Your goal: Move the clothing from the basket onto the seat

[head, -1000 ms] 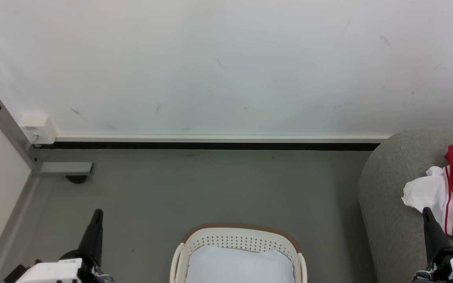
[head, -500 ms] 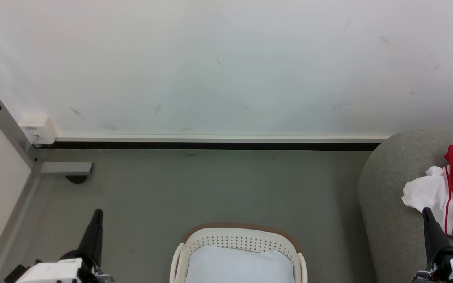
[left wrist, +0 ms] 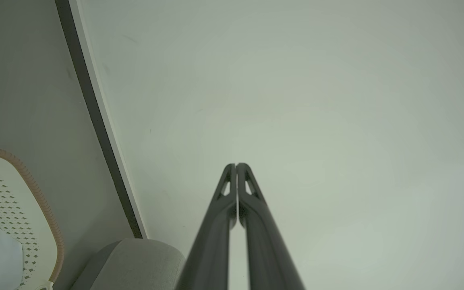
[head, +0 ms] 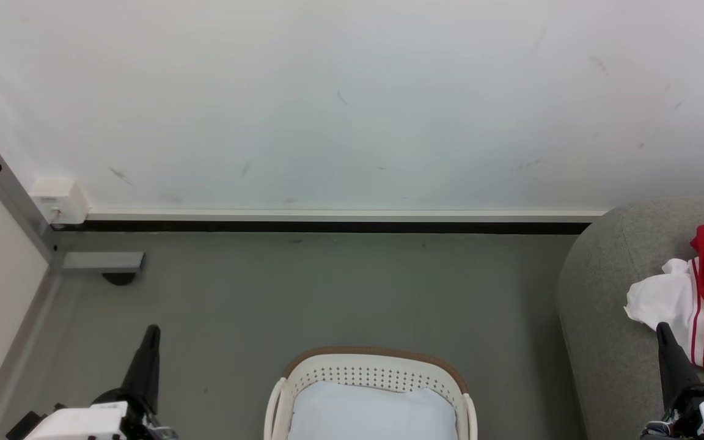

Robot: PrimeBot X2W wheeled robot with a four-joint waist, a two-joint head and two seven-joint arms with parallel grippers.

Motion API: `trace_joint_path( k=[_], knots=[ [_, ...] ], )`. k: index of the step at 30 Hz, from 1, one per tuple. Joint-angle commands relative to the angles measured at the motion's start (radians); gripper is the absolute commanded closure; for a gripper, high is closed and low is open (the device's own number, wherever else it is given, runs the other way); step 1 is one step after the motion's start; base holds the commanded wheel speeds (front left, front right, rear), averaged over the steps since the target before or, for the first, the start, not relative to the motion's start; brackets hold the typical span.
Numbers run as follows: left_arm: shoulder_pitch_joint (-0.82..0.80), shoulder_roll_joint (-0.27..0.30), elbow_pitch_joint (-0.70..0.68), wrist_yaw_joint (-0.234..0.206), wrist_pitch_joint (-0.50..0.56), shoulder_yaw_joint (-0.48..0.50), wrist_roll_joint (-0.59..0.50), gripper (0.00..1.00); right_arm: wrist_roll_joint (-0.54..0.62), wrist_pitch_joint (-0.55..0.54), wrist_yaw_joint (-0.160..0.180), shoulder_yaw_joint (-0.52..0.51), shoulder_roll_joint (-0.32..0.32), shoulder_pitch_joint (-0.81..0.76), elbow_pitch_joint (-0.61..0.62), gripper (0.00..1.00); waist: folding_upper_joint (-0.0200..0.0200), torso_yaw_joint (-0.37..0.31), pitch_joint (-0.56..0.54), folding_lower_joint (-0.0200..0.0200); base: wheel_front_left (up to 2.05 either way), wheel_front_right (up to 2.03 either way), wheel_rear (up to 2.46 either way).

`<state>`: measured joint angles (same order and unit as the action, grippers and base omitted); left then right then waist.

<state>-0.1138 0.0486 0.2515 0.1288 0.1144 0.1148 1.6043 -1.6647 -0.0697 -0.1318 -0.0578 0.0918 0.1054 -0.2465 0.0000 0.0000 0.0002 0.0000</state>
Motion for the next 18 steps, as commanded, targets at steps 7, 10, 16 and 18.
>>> trace_joint_path(
  k=[7,10,16,18],
  knots=[
    [-0.007,0.002,0.001,0.004,0.005,0.003,0.013,1.0,0.009,-0.003,0.002,-0.004,0.0,0.013,-0.002,1.0,0.0,0.0,0.0,0.0,0.0,0.0,0.0],
    [-0.007,0.002,0.001,0.004,0.005,0.003,0.013,1.0,0.01,-0.004,0.002,-0.005,-0.001,0.013,-0.002,1.0,0.0,0.0,0.0,0.0,0.0,0.0,0.0],
    [-0.007,0.002,0.001,0.004,0.005,0.003,0.013,1.0,0.012,-0.005,0.002,-0.006,-0.002,0.013,-0.002,1.0,0.0,0.0,0.0,0.0,0.0,0.0,0.0],
    [-0.007,0.002,0.001,0.004,0.005,0.003,0.013,1.0,0.012,-0.006,0.002,-0.006,-0.002,0.013,-0.002,1.0,0.0,0.0,0.0,0.0,0.0,0.0,0.0]
  ],
)
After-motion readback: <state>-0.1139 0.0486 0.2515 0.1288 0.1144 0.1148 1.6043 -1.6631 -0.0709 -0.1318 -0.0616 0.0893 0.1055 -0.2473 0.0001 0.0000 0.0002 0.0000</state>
